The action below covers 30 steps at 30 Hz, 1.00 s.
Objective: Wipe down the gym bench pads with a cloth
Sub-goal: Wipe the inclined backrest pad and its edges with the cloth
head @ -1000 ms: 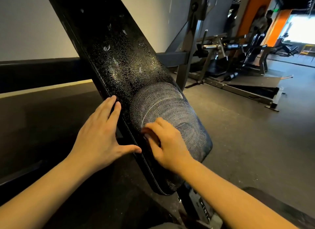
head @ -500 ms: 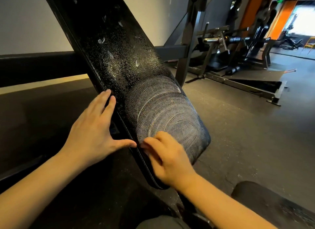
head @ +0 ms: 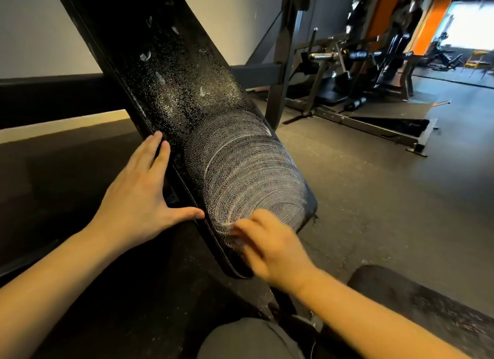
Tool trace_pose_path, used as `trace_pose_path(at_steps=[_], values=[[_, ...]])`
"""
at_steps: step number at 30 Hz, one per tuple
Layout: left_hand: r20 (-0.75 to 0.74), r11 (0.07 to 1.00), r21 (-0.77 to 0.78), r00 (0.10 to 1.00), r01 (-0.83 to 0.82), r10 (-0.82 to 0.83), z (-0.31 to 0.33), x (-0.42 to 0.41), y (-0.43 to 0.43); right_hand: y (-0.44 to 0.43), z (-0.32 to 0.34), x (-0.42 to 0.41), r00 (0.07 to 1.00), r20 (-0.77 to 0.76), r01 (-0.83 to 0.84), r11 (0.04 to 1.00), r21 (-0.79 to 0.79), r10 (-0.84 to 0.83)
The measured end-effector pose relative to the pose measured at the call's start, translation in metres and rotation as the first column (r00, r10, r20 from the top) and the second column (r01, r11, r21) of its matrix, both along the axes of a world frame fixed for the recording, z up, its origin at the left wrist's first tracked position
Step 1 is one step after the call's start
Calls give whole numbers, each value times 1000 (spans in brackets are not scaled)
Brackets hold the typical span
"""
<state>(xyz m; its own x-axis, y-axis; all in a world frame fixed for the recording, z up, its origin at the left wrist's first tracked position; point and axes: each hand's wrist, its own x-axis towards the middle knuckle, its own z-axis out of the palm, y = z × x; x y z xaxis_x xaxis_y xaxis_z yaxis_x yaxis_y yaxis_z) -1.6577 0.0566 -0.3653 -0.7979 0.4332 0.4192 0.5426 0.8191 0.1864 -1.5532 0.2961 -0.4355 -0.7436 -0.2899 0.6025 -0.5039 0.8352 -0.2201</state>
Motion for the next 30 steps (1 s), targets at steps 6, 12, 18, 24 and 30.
trace_pose_path(at_steps=[6, 12, 18, 24, 30], values=[[20, 1000, 17, 1000, -3, 3, 0, 3, 3, 73, 18, -81, 704, 107, 703, 667, -245, -703], [3, 1000, 9, 1000, -10, 9, 2, 3, 1, -37, 13, -25, 995, -27, 88, 990, -111, -91], [25, 1000, 28, 1000, 13, -14, 1, 3, 4, 87, 1, -47, 845, 45, 533, 834, -143, -533], [-1, 1000, 8, 1000, 7, -7, -2, -1, -1, -32, 41, -85, 939, -16, 324, 900, -290, -343], [-14, 1000, 1, 1000, 6, -6, -2, -3, -2, 36, 16, -51, 983, -74, 165, 986, -25, -167]])
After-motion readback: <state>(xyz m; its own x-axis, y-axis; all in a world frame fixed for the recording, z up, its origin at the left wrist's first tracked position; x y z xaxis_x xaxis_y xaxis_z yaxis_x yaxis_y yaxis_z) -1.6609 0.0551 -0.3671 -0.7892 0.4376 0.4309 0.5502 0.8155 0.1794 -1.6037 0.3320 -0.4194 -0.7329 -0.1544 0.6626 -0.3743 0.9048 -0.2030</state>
